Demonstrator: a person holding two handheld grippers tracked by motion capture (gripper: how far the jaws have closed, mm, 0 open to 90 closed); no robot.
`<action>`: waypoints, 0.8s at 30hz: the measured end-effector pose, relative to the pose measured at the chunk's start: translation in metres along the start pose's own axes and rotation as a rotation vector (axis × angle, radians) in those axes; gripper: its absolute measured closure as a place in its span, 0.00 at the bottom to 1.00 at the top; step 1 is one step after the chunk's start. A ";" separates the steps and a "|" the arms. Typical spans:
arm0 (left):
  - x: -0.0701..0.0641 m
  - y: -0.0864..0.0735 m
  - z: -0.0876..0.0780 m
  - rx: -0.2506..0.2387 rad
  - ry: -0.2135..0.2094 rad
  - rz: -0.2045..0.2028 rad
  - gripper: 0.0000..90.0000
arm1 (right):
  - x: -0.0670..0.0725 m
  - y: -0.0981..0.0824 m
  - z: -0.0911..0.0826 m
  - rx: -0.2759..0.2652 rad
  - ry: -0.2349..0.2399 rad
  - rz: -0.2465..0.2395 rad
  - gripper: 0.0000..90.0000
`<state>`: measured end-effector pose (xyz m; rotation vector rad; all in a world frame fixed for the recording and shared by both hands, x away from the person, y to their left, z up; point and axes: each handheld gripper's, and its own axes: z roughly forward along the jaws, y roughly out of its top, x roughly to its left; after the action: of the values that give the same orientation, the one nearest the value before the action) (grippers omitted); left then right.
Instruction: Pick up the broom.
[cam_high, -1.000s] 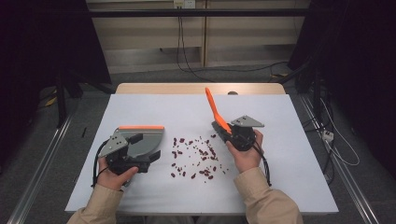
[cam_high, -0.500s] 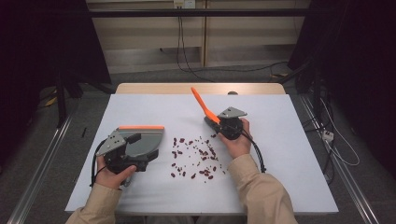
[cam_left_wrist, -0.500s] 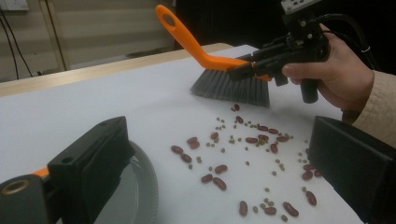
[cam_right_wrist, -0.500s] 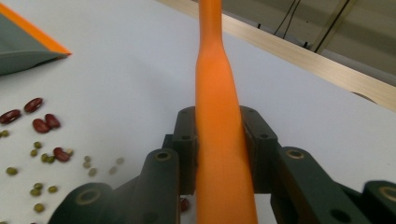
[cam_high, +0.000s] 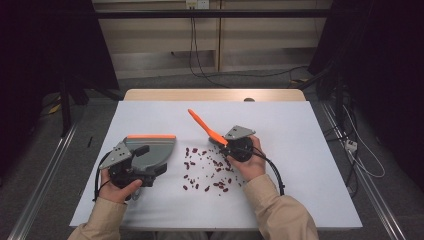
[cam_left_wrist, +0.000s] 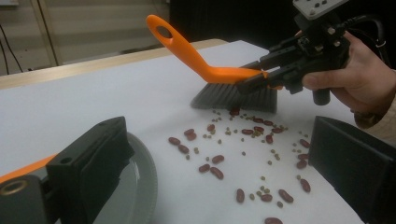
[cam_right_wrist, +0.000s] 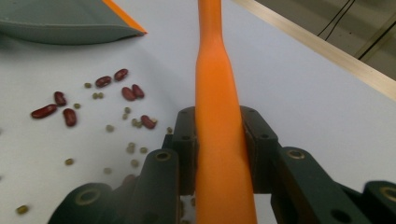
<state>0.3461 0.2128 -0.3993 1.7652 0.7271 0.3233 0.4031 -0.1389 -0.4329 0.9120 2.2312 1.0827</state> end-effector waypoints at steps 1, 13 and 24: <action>0.000 0.000 -0.001 -0.001 -0.001 -0.001 0.06 | 0.002 0.000 -0.001 0.000 0.009 -0.004 0.79; 0.000 -0.005 -0.004 0.010 -0.004 -0.001 0.06 | 0.017 -0.006 -0.013 -0.009 0.050 -0.052 0.79; 0.000 -0.005 -0.005 0.007 -0.002 -0.007 0.06 | 0.016 -0.011 -0.023 -0.026 0.112 -0.019 0.79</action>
<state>0.3421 0.2173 -0.4029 1.7688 0.7336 0.3146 0.3735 -0.1425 -0.4310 0.8364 2.3058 1.1773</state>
